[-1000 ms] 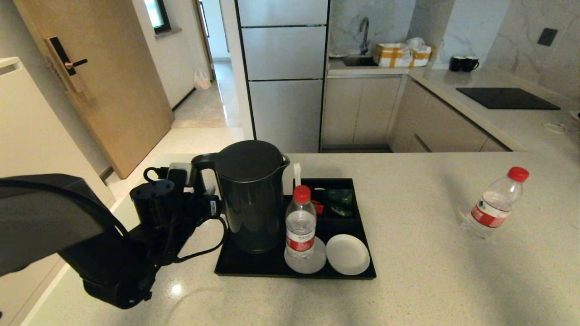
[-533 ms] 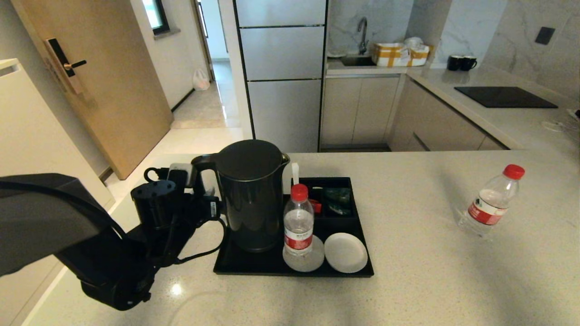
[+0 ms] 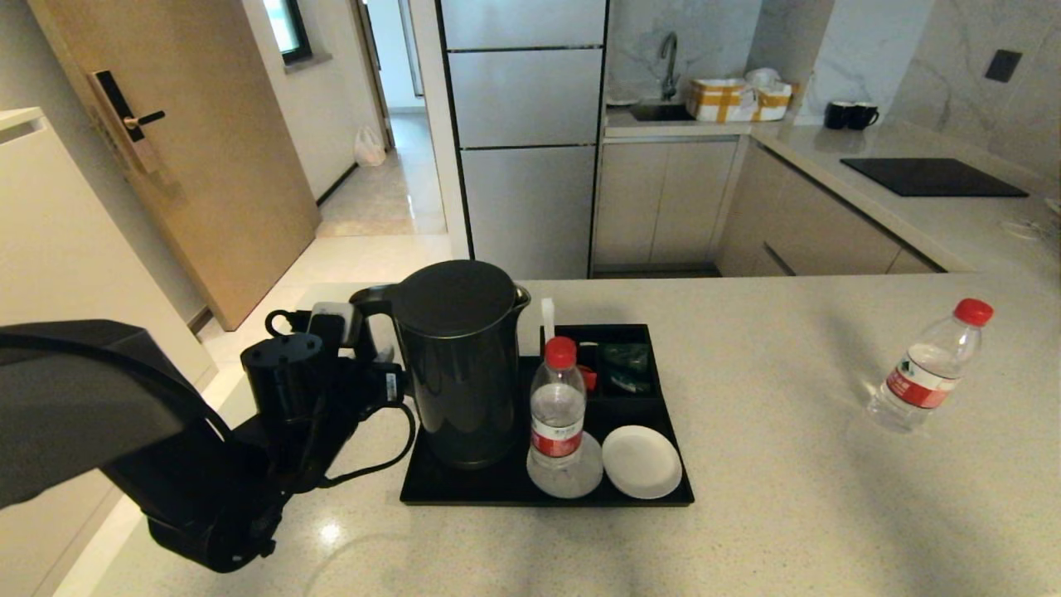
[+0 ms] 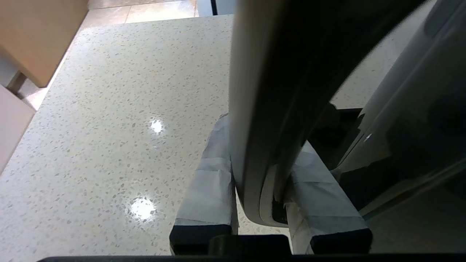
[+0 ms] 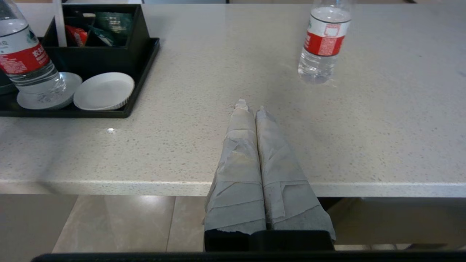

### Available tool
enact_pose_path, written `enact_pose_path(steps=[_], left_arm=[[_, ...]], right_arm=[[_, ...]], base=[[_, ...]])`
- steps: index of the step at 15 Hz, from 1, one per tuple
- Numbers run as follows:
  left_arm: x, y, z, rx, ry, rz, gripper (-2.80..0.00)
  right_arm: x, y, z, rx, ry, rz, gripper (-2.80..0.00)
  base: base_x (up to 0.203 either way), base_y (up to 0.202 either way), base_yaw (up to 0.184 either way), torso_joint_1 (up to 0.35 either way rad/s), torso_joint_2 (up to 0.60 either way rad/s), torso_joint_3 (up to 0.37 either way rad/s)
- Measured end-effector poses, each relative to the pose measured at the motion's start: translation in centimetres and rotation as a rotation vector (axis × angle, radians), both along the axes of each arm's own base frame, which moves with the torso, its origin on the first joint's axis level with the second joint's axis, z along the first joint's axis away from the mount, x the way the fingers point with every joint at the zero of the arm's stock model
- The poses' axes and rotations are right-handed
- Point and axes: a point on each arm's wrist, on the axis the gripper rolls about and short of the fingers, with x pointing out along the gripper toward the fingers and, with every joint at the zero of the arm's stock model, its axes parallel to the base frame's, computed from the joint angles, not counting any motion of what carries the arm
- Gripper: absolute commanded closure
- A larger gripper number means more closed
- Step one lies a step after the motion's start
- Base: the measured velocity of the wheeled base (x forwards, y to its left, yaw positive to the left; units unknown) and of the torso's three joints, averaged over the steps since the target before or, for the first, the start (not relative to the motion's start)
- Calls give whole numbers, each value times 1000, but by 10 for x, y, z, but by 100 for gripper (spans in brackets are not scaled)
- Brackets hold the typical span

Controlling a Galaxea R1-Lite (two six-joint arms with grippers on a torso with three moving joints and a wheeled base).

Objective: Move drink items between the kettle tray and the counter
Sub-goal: Return the kettle to its original position

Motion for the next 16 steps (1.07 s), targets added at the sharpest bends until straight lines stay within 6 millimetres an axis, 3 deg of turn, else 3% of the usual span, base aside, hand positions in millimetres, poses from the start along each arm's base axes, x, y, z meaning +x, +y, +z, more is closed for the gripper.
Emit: enact_pose_path(steps=[5, 6, 16], left_arm=[[2, -1, -4, 2, 9, -2, 0], [2, -1, -4, 2, 11, -1, -280], [3, -7, -9, 19, 24, -16, -280]], right_arm=[[0, 0, 0, 0, 0, 0, 0], [0, 0, 0, 0, 0, -1, 0], [0, 0, 0, 0, 0, 0, 0]], base=[[0, 0, 0, 0, 0, 0], [0, 0, 0, 0, 0, 0], [0, 81, -1, 1, 3, 2]])
